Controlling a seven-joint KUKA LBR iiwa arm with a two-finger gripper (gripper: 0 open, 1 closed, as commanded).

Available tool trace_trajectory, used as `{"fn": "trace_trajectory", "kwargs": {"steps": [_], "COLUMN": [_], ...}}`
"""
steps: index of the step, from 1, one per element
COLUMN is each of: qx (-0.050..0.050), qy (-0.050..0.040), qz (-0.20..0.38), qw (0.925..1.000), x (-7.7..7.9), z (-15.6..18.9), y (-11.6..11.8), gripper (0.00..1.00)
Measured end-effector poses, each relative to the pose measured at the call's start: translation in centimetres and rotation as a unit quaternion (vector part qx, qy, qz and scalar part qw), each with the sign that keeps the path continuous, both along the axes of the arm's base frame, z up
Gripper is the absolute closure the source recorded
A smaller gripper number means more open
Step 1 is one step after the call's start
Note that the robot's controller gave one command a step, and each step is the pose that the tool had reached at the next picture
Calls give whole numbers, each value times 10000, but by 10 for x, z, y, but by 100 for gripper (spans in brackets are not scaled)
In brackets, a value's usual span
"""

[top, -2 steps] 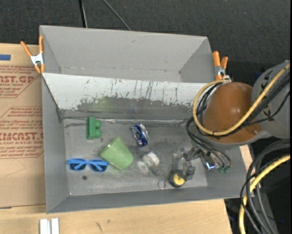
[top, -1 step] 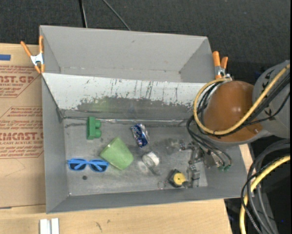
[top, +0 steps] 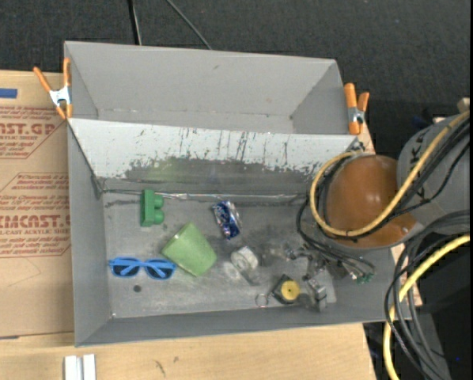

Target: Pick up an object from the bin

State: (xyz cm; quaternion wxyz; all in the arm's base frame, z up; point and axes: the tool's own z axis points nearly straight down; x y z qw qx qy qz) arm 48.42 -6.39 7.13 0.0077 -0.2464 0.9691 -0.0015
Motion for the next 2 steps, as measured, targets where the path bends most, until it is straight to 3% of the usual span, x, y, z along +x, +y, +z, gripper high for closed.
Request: {"fn": "trace_trajectory", "kwargs": {"steps": [1, 2], "qx": [-13, -16], "qy": [36, 48], "qz": [1540, 1538], "qw": [9881, 9881], "x": [-2, -2], "z": [-1, -1], "y": [8, 8], "gripper": [0, 100]}}
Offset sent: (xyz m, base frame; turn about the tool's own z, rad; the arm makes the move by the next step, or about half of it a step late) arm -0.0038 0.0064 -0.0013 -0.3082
